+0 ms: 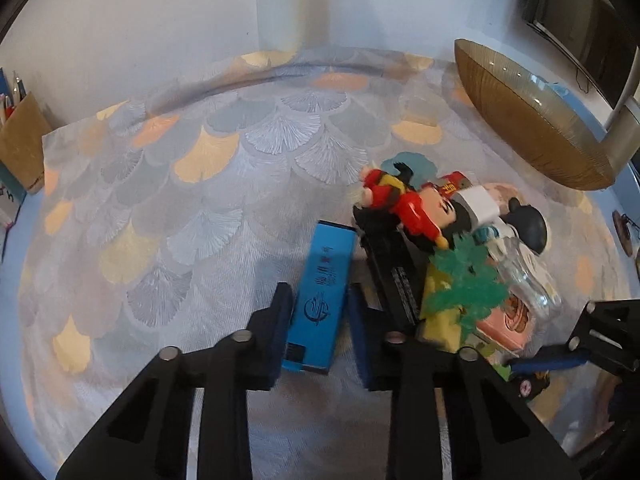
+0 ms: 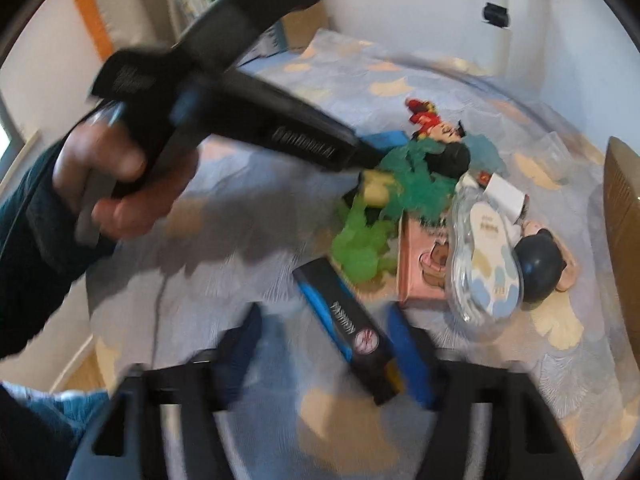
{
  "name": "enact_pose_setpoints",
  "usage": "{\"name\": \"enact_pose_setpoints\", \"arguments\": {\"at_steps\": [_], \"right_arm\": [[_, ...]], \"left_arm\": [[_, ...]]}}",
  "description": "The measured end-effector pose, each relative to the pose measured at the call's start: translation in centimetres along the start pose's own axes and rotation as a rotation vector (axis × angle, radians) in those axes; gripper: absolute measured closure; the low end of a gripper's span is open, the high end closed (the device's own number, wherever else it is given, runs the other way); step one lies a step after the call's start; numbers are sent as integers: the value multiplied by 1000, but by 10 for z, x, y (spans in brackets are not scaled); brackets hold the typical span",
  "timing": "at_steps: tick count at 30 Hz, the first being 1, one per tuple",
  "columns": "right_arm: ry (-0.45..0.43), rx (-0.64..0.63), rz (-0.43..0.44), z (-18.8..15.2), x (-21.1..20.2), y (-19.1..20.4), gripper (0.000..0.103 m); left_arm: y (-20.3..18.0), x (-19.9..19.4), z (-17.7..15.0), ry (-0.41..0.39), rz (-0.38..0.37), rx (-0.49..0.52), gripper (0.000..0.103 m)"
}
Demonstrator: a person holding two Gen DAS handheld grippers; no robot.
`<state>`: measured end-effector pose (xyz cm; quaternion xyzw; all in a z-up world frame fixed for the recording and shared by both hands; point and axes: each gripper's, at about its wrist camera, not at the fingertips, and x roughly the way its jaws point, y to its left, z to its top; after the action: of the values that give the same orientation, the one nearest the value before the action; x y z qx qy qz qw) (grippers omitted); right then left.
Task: Organize rigid objects
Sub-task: 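Grasp the blue lighter with the left gripper while the right grasps the black FASHION lighter, then carry both lighters over the amber glass bowl with both grippers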
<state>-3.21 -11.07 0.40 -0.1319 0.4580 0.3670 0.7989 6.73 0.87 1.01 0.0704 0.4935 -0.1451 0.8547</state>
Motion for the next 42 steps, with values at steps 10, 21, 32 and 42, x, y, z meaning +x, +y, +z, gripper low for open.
{"name": "enact_pose_setpoints", "arguments": {"at_steps": [10,21,32,42], "right_arm": [[-31,107,-108,-46,-38,-4,81],[-18,369,-232,-96,-72,-42,72],[2,323,-332,-84,-57,-25,80],[-98,313,-353,-79,-84,-14,81]], "left_arm": [[-6,-35,-64,-50,-26,-94,81],[-43,-51,-94,-77,-7,-81,64],[-62,-49,-97,-97,62,-51,82],[-57,-73,-101,-188,9,-111,82]]}}
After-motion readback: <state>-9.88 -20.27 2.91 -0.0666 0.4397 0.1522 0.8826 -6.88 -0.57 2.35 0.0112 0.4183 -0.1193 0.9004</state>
